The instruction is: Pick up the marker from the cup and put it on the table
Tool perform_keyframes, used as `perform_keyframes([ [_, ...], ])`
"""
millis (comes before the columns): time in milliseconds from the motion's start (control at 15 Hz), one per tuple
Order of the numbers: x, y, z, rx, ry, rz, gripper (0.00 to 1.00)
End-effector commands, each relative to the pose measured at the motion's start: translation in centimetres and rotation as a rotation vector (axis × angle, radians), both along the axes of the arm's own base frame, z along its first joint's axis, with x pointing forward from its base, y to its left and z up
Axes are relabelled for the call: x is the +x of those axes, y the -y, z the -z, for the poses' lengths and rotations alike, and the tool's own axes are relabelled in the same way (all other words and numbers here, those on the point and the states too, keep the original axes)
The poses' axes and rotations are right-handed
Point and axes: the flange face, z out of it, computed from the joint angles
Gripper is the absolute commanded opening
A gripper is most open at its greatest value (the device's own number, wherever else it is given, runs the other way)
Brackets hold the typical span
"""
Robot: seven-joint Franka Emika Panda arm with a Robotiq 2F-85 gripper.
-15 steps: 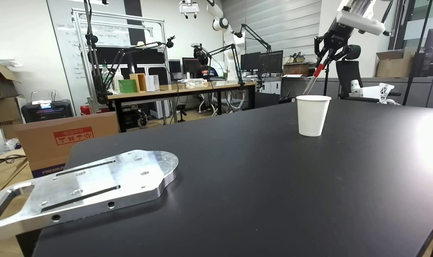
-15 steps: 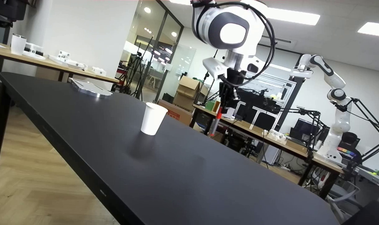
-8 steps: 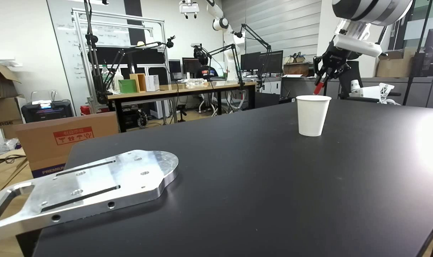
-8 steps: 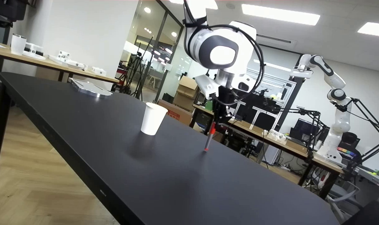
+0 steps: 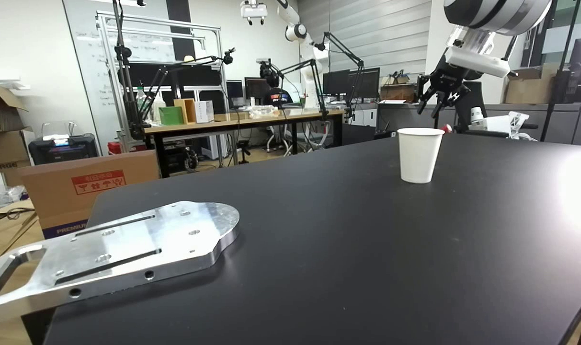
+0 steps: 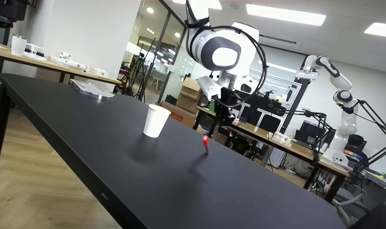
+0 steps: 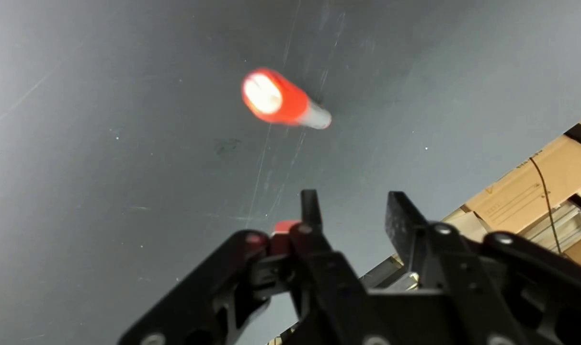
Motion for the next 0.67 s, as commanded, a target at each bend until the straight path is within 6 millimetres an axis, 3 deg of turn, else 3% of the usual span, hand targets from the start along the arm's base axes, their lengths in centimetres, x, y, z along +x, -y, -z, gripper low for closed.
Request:
perform_keyframes([
  [0,0.2,-0.1,-1.5,0.018,0.015,0.004,0.73],
  [267,0.2,-0.5,-3.4,0.026,0.031,-0.007,1.00],
  [600,0.3,-0.7,-3.2,0.022,0.011,-0.026,1.00],
])
